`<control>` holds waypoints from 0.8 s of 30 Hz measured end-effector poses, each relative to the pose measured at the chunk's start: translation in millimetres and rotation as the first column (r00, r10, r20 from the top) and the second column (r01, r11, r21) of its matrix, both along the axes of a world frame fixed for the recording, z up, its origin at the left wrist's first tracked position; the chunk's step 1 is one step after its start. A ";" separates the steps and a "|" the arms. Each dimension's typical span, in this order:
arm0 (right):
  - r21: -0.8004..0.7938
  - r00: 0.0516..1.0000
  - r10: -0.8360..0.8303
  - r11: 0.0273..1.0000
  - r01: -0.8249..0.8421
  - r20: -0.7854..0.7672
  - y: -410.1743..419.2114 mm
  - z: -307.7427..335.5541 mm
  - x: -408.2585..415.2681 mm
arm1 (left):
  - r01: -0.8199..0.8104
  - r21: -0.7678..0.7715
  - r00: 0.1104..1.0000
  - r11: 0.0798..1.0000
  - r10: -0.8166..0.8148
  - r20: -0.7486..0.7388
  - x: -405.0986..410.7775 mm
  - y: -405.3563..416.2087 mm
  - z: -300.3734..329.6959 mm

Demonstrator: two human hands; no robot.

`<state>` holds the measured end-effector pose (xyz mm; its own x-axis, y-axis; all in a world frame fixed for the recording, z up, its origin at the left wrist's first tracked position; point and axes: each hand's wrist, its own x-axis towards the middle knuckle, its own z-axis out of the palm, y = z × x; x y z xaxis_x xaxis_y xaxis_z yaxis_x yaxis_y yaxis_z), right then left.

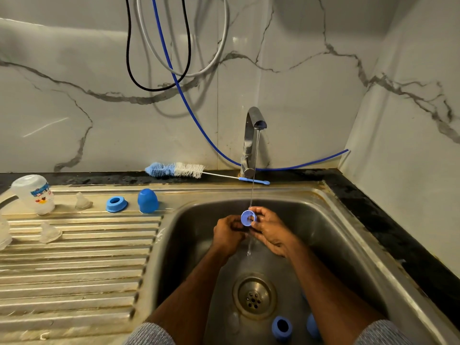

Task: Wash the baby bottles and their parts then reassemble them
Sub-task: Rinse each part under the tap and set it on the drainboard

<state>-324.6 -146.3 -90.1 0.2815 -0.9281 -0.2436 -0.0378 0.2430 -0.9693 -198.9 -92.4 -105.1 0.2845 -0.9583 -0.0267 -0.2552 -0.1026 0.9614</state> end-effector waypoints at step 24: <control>0.125 0.995 0.086 0.988 -0.092 0.055 17.8 8.8 8.2 | -0.133 -0.094 0.989 0.987 0.126 -0.075 9.6 -0.1 2.8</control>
<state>-316.4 -128.5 -81.3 0.3762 -0.8612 -0.3419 -0.0181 0.3620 -0.9320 -189.3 -92.5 -102.2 0.4069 -0.9125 0.0417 -0.1785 -0.0346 0.9833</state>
